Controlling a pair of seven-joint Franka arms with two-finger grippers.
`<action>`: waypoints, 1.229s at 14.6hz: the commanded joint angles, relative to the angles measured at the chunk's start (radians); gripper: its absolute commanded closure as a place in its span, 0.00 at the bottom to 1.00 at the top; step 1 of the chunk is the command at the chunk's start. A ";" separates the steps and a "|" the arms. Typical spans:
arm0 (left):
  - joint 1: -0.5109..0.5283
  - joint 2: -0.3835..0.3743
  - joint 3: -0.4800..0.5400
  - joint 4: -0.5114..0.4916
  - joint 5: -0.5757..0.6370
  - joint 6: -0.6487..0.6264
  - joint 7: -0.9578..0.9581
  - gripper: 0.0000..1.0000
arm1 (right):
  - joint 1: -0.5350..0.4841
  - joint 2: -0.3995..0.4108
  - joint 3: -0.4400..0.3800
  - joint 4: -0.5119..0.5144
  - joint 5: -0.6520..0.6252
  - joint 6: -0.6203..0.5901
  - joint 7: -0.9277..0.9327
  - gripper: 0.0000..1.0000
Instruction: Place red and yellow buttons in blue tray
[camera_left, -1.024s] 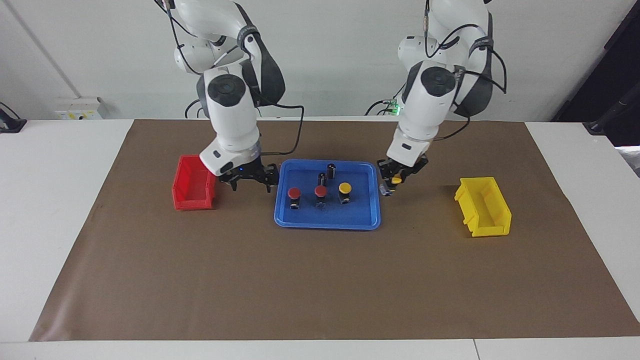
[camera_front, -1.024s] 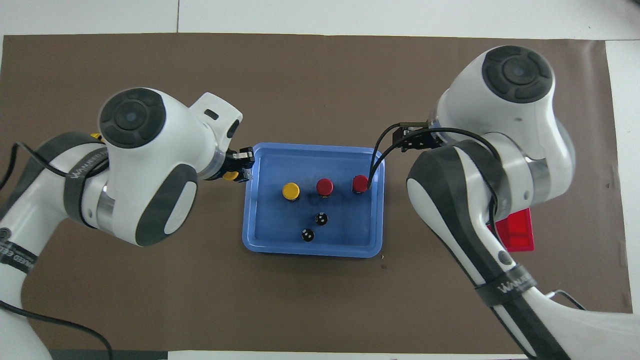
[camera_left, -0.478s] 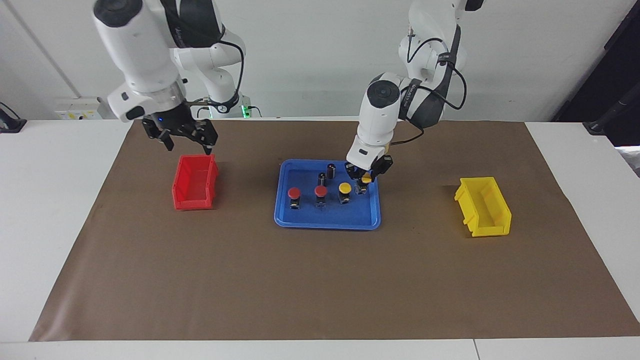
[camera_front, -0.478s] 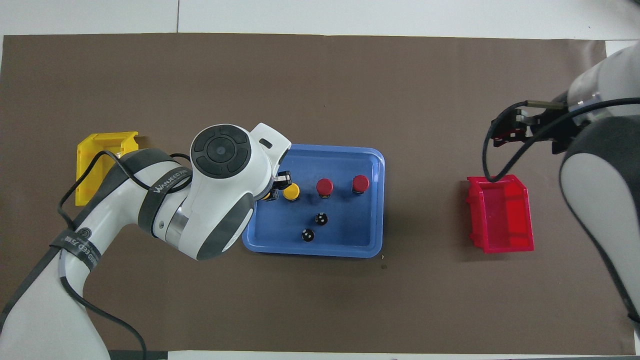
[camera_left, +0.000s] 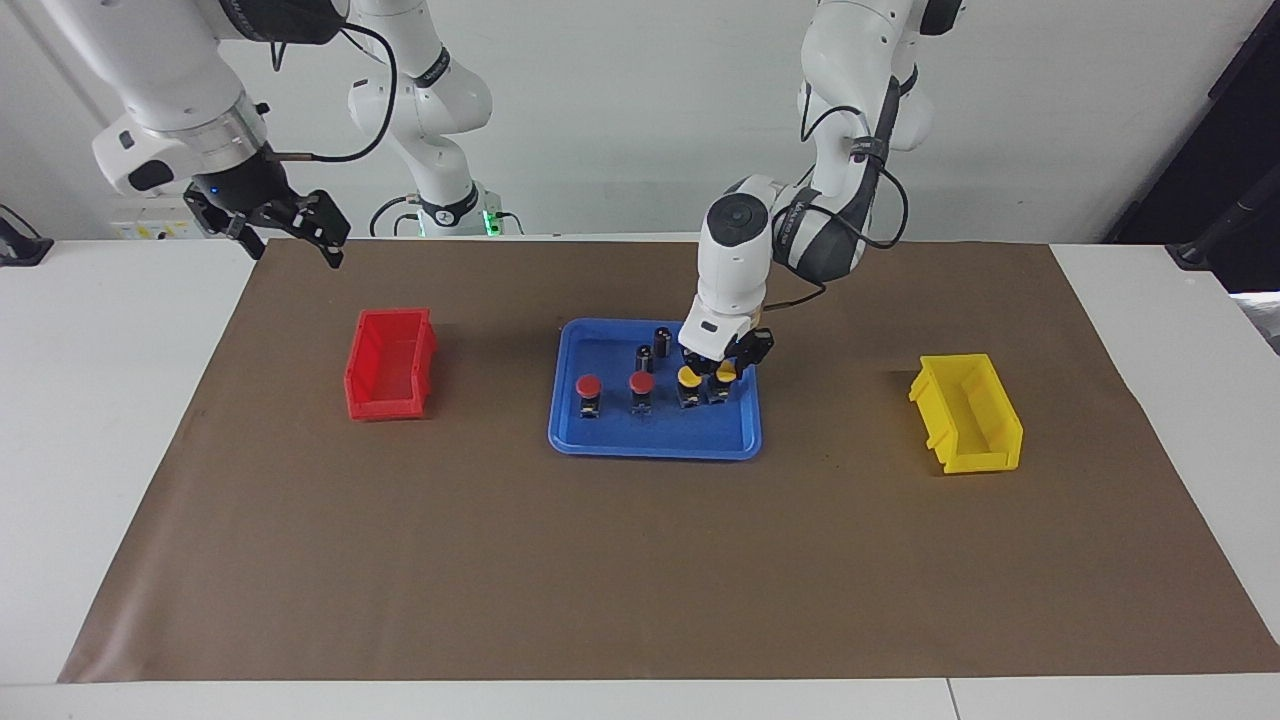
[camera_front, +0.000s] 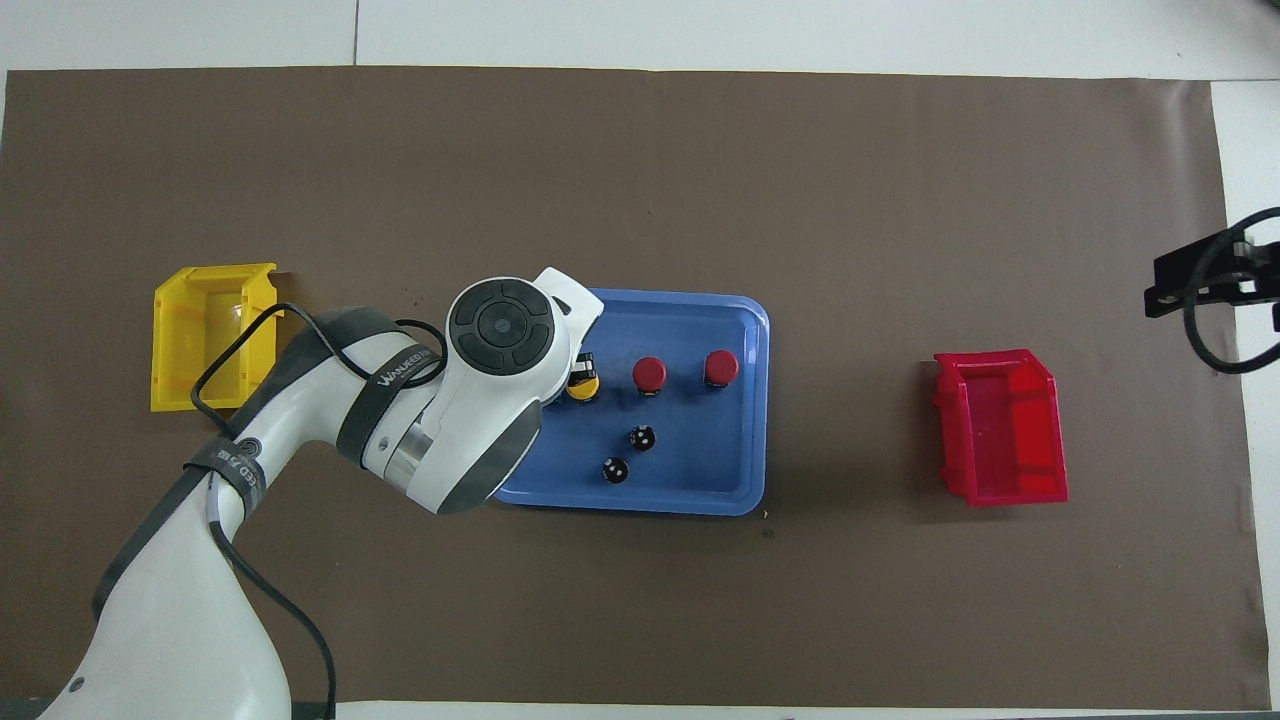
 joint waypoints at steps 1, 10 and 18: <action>-0.016 0.005 0.019 -0.015 0.028 0.022 -0.022 0.96 | -0.075 -0.105 0.002 -0.189 0.007 0.069 -0.091 0.00; -0.018 0.005 0.019 -0.005 0.028 0.007 -0.023 0.42 | -0.067 -0.051 0.037 -0.172 -0.005 0.111 -0.134 0.00; -0.012 -0.024 0.021 0.014 0.028 -0.042 -0.022 0.42 | -0.073 -0.073 0.060 -0.167 -0.005 0.114 -0.131 0.00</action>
